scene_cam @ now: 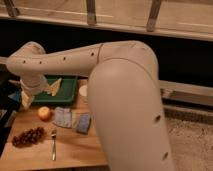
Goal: Place apple in metal cup
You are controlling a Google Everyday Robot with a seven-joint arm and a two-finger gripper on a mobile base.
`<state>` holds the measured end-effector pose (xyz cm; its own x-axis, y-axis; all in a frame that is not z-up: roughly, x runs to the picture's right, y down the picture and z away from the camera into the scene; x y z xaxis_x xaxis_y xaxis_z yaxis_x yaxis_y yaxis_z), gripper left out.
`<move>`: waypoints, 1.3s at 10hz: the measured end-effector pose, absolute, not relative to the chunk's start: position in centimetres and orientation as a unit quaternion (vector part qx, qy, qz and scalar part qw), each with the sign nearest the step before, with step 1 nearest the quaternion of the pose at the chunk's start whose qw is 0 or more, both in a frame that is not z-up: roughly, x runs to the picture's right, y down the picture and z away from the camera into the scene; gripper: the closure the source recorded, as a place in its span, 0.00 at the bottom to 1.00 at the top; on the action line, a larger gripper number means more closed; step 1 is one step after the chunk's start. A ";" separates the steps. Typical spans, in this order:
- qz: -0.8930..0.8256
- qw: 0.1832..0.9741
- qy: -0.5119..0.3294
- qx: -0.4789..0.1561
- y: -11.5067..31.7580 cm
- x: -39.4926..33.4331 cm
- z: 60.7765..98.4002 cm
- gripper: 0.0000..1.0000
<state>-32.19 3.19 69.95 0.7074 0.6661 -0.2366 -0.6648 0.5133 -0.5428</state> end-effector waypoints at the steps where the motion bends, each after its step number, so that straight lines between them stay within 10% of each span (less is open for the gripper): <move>1: 0.378 0.870 0.006 -0.316 3.6 -33.1 71.0 0.22; 13: 0.371 0.863 0.030 -0.341 7.3 -36.4 74.9 0.22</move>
